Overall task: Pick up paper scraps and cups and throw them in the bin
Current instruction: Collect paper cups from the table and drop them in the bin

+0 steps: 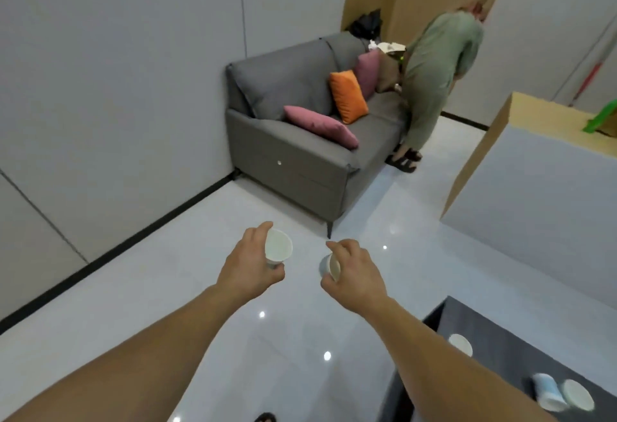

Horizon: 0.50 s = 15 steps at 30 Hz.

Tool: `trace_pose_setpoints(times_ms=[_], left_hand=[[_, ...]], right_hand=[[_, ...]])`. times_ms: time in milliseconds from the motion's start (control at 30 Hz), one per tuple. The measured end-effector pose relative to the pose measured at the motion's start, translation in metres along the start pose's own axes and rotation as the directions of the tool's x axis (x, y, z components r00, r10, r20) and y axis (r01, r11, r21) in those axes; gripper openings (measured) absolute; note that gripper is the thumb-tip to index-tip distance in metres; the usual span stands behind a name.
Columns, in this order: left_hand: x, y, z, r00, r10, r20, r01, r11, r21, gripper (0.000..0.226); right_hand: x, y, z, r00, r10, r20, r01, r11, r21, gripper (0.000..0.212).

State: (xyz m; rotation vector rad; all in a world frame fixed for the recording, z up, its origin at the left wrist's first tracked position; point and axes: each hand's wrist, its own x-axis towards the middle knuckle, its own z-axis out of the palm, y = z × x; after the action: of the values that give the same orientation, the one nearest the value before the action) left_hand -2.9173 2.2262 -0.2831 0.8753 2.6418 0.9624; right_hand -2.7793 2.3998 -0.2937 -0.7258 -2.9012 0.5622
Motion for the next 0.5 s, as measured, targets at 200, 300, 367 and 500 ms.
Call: trace_pose_setpoints(times_ms=[200,300,367,500], left_hand=[[-0.098,-0.066,-0.064,0.960,-0.211,-0.182,0.217,0.976,0.015,0.082],[-0.154,-0.104,-0.102,0.897,-0.333,-0.292,0.346,0.938,-0.008,0.080],[-0.192,-0.130,-0.128,0.845,-0.396,-0.361,0.411,0.911,-0.037,0.080],[-0.272,-0.185,-0.177,0.725,-0.499,-0.475,0.513,0.851,-0.112,0.079]], right_hand=[[-0.007,-0.107,0.032,0.956,-0.270,0.116,0.271,0.963,0.005,0.071],[-0.025,-0.173,0.057,0.889,-0.418,0.187,0.425,0.905,0.006,0.072],[-0.039,-0.218,0.071,0.837,-0.498,0.229,0.509,0.861,0.012,0.072],[-0.074,-0.316,0.104,0.718,-0.633,0.288,0.654,0.756,0.030,0.071]])
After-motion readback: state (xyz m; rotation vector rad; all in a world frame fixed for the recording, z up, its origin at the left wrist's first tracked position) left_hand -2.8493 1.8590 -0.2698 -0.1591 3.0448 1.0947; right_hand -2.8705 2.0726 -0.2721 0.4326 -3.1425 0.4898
